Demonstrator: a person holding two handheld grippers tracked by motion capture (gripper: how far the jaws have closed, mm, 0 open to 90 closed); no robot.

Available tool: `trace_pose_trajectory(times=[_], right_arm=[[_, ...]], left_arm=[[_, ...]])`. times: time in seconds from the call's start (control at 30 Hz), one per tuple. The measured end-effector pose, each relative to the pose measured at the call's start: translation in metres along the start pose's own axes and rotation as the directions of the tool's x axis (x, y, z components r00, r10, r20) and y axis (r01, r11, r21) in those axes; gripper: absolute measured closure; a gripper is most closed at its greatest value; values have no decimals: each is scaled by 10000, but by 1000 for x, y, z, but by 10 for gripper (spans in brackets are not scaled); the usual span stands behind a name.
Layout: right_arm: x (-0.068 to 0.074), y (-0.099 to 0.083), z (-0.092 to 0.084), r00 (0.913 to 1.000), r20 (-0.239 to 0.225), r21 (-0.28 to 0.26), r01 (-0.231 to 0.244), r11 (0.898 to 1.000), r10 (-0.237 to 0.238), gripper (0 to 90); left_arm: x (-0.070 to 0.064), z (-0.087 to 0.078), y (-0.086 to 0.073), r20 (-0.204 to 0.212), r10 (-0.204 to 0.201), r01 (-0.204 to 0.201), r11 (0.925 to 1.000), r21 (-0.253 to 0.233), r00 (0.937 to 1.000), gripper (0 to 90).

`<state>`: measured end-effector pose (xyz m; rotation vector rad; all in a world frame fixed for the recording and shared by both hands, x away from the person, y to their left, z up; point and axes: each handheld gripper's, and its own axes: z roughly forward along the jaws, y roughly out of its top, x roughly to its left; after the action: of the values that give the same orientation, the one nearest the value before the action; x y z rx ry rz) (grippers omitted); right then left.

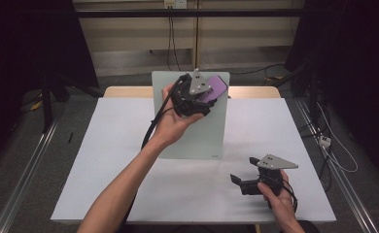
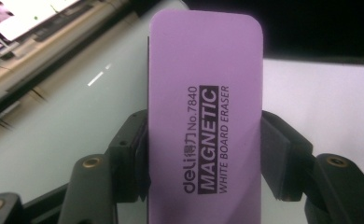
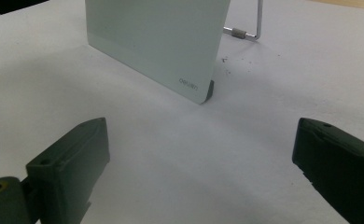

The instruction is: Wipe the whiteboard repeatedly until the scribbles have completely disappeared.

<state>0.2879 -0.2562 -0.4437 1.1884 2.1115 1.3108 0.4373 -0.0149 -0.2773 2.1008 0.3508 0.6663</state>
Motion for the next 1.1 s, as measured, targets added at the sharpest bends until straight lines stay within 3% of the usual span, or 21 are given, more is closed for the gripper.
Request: trace_pose_trajectory(times=[0.13, 0.37, 0.43, 0.57, 0.7, 0.9, 1.1], right_arm=[[1, 0, -1, 10000, 1, 15, 2, 10000, -2, 39], [1, 0, -1, 10000, -6, 25, 1, 10000, -1, 39], [1, 0, -1, 10000, 13, 17, 13, 10000, -13, 39], [1, 0, 0, 10000, 4, 22, 17, 10000, -17, 39], [0, 0, -1, 10000, -5, -4, 11, 10000, -11, 39], [0, 0, -1, 10000, -30, -2, 36, 10000, -36, 39], [1, 0, -1, 10000, -7, 8, 28, 10000, -28, 39]], left_arm=[[-14, 10, -6, 201, -109, 106, 9998, 163, 9997, 410], [-36, 24, -20, 971, 126, -201, 9969, 762, 9952, 410], [-38, 26, -20, 1091, 215, -308, 9959, 846, 9938, 409], [-33, 24, -16, 1163, 54, -142, 9970, 755, 9932, 410], [-22, 16, -6, 660, 13, -47, 9986, 522, 9978, 410], [-1, -2, -7, 41, -779, 778, 9969, 146, 9970, 410], [5, -11, -12, -242, -697, 703, 9972, 244, 9973, 410]])
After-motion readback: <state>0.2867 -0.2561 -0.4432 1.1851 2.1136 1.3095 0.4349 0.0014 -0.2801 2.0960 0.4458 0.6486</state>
